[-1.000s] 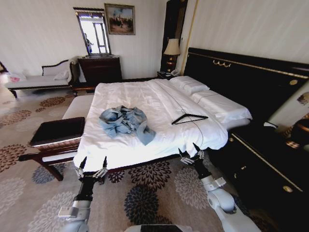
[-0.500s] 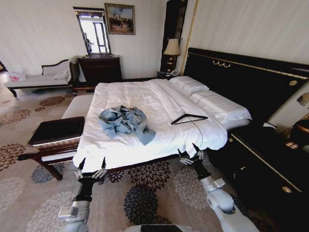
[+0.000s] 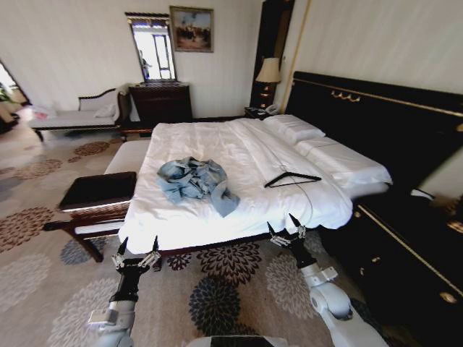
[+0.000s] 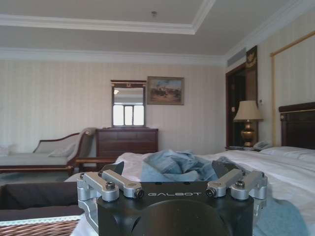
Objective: Pick up the clothes from the bed and hang them on the clothes hanger.
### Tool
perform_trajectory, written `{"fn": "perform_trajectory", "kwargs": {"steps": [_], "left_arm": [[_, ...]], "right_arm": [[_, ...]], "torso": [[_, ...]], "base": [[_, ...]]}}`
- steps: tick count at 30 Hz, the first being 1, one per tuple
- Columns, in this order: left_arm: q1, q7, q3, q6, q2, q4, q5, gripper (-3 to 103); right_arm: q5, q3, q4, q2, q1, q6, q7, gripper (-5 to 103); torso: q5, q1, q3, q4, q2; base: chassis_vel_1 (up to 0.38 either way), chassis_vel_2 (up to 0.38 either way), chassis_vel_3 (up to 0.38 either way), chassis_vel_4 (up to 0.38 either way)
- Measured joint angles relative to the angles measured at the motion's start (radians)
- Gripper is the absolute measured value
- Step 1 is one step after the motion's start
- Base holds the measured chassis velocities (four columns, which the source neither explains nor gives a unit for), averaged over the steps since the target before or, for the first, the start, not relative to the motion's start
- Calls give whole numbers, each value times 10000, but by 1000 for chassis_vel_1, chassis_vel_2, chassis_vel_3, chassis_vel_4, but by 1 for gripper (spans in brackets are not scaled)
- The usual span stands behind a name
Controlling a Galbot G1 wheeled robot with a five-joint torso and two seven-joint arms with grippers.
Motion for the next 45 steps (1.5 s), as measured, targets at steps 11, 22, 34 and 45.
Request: {"fn": "perform_trajectory", "kwargs": {"steps": [11,22,34,45], "left_arm": [[-3,-21,23,-187,-79,70,139,100],[73,-22,0,-245,-108,-62,155,100],[121,7,25,-361,-192,-96,207,100],[104,27,41,-396,-222,-32,244,100]], "right_arm": [[-96,17,-29,10,-11,38,67,100],[-159,-77,-56,194,34,6,69,100],[-216,-101,-152,249,23,39,23,100],[-266,-166,-274,328,66,149,21,100]], "torso": [[0,0,0,-4,0],[0,-2,-1,-4,1],[0,-1,-1,-3,1],[0,1,0,-4,0]], "base": [[8,11,9,10],[-3,5,4,-2],[-146,154,153,-123],[-305,91,305,-82]]}}
